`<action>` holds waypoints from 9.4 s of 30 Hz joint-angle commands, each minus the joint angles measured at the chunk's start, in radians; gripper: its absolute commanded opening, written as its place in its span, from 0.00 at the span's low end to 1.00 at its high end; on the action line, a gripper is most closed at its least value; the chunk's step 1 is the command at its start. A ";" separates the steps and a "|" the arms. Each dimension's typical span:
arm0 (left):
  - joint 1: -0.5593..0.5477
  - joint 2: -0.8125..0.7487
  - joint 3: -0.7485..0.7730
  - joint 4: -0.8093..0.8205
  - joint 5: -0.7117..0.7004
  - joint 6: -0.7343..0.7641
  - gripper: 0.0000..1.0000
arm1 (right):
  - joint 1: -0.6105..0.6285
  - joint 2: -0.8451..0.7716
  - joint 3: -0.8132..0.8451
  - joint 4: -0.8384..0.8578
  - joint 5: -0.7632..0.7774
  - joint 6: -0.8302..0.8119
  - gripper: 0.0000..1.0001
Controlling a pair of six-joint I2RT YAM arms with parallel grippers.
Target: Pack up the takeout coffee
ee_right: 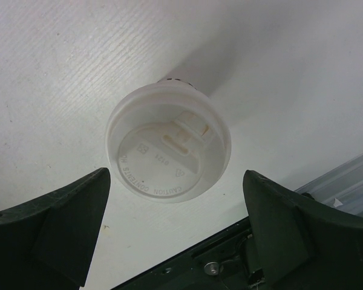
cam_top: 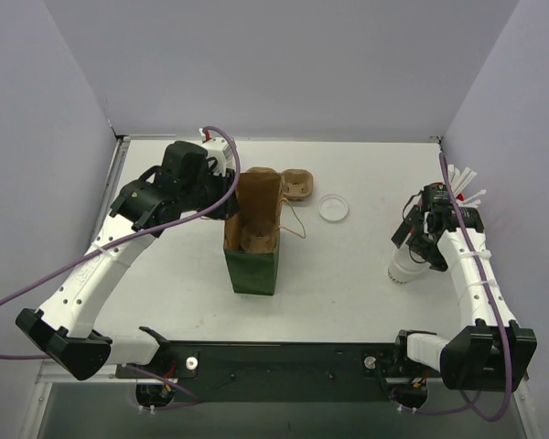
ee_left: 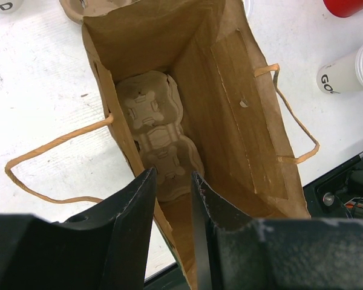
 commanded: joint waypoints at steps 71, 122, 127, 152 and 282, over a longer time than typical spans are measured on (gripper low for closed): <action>0.011 0.000 0.005 0.043 0.033 0.030 0.38 | -0.117 0.225 0.081 -0.108 -0.172 -0.076 0.77; 0.011 -0.005 -0.009 0.042 0.035 0.036 0.38 | -0.065 0.235 0.145 -0.145 -0.113 -0.058 0.80; 0.011 -0.002 -0.004 0.042 0.033 0.037 0.38 | -0.065 0.251 0.142 -0.139 -0.106 -0.062 0.80; 0.011 0.014 -0.006 0.048 0.038 0.039 0.38 | -0.079 0.278 0.104 -0.105 -0.133 -0.069 0.67; -0.325 0.471 0.600 -0.340 -0.645 -0.090 0.00 | 0.534 0.270 0.883 -0.136 -0.559 0.278 0.47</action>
